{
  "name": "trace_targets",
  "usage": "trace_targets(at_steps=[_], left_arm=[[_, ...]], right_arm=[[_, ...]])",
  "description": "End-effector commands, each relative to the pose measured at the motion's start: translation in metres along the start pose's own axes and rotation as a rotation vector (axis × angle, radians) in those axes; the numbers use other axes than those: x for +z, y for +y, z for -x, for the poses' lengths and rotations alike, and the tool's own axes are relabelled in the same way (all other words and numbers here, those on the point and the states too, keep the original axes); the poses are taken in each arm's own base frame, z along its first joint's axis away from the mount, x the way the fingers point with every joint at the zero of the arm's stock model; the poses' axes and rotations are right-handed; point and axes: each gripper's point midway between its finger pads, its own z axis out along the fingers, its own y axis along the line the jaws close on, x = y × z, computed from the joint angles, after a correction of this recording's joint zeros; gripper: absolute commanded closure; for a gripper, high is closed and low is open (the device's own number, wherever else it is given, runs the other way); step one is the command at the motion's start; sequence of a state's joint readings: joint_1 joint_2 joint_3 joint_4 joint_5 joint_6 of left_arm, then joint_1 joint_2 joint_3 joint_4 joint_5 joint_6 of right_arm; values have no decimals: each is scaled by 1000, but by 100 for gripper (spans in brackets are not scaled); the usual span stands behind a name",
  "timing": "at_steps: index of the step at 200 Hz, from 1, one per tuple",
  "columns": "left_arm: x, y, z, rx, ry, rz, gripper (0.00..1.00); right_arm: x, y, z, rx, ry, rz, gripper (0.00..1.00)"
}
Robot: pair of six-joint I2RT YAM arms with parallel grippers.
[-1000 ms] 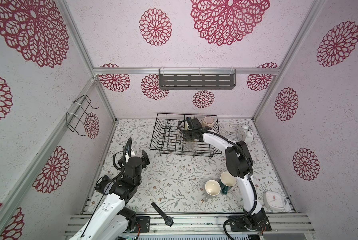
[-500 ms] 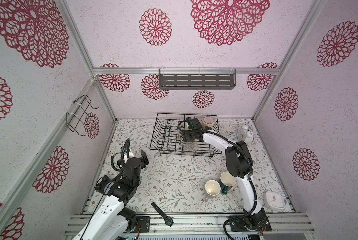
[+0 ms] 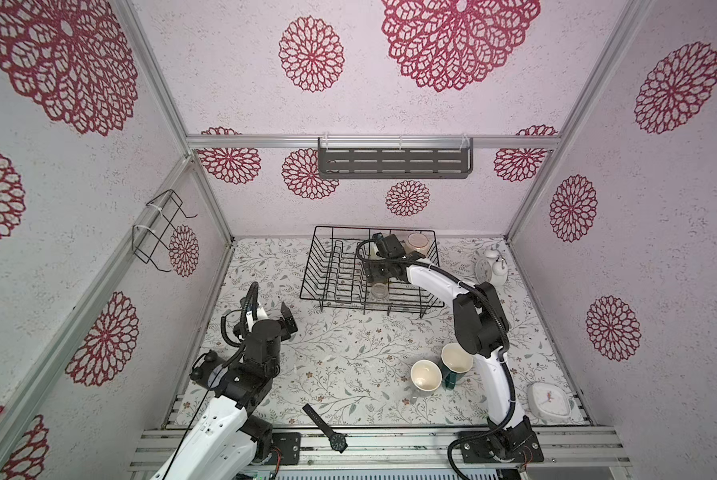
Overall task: Load the cups into the dish rack
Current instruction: 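Lower the amber glass upside down into the rack beside the green mug, then open the right gripper and withdraw while left arm reaches toward white mug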
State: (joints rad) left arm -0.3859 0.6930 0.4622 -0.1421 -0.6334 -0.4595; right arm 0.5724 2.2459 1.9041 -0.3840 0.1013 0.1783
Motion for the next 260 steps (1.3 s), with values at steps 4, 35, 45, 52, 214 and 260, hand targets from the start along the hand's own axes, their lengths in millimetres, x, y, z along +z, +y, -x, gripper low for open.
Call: trace_targets(at_steps=[4, 35, 45, 52, 214, 260], left_arm=[[-2, 0, 8, -29, -22, -11, 3], [-12, -14, 24, -75, -48, -111, 3], [-16, -27, 32, -89, -61, -185, 3], [-19, -37, 36, -91, -64, -243, 3], [-166, -279, -89, 501, 544, -1233, 3], [-184, -313, -145, 668, 745, -1236, 3]], right_arm=[[-64, 1, 47, -8, -123, 7, 13], [-102, -1, 53, -18, -152, 17, 12], [-116, -4, 52, -15, -170, 16, 11], [-125, -5, 49, -13, -182, 17, 11], [-263, -163, -90, 354, -649, -416, 3], [-278, -187, -114, 431, -686, -481, 2]])
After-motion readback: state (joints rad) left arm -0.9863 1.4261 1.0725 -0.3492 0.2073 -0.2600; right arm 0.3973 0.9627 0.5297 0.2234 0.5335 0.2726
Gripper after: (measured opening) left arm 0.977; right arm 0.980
